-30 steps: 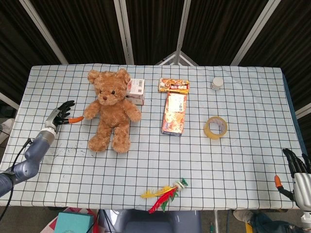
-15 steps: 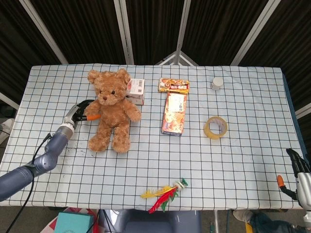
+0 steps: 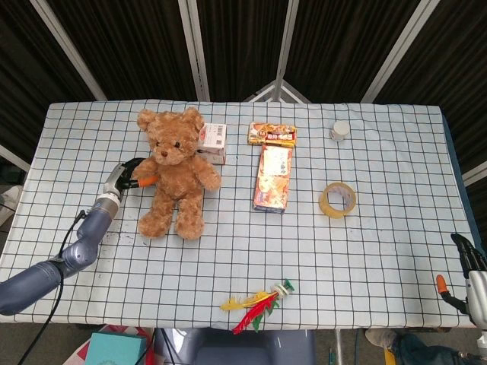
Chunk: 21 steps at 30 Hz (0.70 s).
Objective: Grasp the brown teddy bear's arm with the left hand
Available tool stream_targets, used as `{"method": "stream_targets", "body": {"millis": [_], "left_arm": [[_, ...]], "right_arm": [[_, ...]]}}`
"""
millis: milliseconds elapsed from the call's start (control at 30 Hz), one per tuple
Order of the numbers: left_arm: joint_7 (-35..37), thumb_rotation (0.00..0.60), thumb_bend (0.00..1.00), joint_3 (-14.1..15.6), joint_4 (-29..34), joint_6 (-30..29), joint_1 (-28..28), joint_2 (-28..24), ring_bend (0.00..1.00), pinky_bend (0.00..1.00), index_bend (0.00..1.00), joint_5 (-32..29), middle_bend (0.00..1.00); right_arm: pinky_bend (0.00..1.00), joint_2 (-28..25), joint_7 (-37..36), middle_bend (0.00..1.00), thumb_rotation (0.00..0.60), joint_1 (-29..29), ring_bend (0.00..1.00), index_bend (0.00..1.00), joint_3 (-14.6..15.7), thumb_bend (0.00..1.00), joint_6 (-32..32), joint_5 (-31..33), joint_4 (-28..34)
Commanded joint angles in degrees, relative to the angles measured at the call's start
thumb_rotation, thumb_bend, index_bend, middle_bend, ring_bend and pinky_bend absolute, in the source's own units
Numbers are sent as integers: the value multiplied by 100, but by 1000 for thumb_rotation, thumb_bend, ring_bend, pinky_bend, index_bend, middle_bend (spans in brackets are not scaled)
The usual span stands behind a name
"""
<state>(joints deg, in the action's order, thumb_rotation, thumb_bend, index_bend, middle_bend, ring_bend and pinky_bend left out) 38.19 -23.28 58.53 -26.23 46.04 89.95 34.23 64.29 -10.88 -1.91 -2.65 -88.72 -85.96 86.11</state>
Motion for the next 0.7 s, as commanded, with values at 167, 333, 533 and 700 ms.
{"method": "stream_targets", "body": {"millis": [167,333,533,700], "left_arm": [[-190,600,338,-146,242,-214,-39,-37,0,17,320,-122,296],[-347,600,415,-153,282,-282,-48,-33,0,18,376,-274,349],[-603,600,547,-178,224,-509,6,56,0,18,478,-608,442],[-784,600,557,-227,232,-553,46,60,0,18,482,-1095,444]], "right_arm": [[37,-15,-17,108,600,-11,188,29,-2,424,6,18,24],[37,-27,-14,108,600,-15,188,29,-8,423,-2,17,48],[37,-32,-18,108,600,-15,187,30,2,424,27,24,69],[37,-20,-26,108,600,-13,187,29,10,423,50,25,68]]}}
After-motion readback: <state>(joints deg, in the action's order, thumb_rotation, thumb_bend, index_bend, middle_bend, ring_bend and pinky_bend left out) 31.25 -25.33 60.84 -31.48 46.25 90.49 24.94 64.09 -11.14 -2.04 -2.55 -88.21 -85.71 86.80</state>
